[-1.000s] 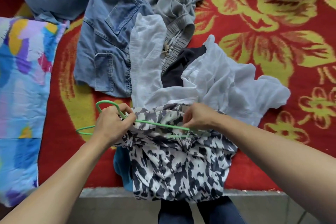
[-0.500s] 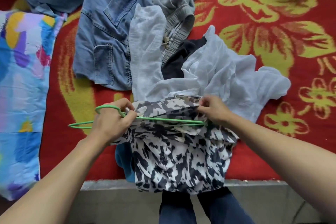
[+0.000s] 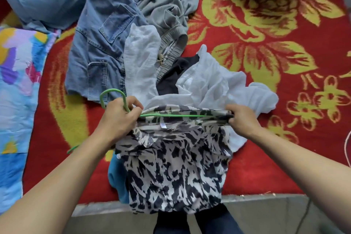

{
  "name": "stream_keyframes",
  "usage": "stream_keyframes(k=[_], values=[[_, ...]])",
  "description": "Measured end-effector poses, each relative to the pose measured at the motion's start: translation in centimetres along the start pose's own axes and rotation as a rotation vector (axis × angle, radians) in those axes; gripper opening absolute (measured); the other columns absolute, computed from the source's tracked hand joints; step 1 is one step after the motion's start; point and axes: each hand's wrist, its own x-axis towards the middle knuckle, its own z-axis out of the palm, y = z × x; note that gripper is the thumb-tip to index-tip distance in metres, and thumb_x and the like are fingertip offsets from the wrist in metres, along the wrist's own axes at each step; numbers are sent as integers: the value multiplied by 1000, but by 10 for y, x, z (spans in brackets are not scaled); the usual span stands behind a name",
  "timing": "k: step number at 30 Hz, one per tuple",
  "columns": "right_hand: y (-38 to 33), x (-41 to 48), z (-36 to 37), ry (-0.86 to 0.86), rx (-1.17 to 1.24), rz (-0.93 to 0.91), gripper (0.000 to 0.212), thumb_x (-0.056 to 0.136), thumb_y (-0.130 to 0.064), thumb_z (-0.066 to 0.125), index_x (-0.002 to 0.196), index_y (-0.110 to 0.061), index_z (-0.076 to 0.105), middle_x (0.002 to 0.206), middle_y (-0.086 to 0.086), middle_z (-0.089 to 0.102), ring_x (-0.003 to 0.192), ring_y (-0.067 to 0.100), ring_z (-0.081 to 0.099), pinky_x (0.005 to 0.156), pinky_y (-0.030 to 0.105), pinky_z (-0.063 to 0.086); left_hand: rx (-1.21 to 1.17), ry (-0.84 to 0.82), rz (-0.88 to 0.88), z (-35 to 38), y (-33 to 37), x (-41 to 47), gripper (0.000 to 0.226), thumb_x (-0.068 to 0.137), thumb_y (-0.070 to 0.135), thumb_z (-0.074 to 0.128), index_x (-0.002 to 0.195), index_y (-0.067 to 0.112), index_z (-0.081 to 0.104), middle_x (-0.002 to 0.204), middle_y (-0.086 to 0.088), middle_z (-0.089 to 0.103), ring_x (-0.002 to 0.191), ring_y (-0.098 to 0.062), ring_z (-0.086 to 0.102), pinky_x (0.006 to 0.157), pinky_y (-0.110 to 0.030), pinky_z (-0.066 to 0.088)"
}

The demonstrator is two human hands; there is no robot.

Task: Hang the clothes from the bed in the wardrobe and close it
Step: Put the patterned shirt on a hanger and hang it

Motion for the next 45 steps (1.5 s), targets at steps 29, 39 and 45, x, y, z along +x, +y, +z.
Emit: stream_keyframes(k=[29,39,45], values=[[-140,-44,-140,388,-40,-710,36,87,-33,59,121,-22,62,95,-5,72,66,19,66,51,22,41,32,-101,294,-109,98,-29,14,78,-4,60,85,8,64,58,5,46,50,-7,42,51,-19,30],[-202,-86,-252,559,-220,-851,21,90,-35,61,101,-20,68,85,-5,65,56,15,61,44,20,35,-110,9,490,-197,199,-79,28,78,3,65,87,29,69,59,4,55,53,-3,43,50,-23,36],[-200,-113,-321,866,-122,-794,16,88,-31,60,87,-19,70,96,-4,71,75,22,70,49,31,52,239,296,478,-257,201,-127,23,81,18,50,64,30,59,52,15,53,51,8,46,51,-21,30]])
